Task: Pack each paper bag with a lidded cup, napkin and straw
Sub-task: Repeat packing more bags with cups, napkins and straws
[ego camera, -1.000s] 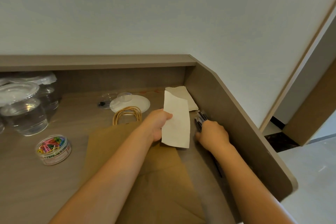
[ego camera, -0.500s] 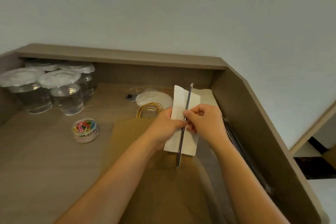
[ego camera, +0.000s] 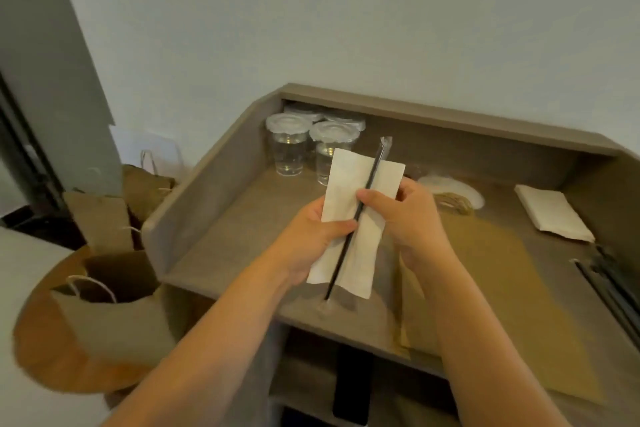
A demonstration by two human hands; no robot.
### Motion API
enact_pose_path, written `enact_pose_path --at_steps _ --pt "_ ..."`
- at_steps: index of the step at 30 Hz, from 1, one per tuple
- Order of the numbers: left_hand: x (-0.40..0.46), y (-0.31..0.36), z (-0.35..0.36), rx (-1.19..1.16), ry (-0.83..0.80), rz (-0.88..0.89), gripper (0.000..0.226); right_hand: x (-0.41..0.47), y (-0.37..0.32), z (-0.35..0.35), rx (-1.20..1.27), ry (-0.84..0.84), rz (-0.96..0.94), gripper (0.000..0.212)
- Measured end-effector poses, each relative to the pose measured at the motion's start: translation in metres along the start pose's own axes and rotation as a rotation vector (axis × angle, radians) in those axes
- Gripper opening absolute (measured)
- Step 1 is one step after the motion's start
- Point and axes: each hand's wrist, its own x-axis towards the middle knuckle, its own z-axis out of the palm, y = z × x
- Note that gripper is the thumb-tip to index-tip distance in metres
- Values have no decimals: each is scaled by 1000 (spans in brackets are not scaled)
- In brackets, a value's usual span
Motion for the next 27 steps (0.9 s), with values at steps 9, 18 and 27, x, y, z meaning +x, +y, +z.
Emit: enact_pose_path --at_steps 9,18,27 --pt "-135 14 -174 120 210 -47 22 -64 -16 198 41 -276 19 18" --pt "-188 5 -286 151 479 -85 24 -70 -4 330 6 -462 20 22" --pt "-145 -34 -404 338 514 -131 22 -5 26 394 -123 -261 -84 19"
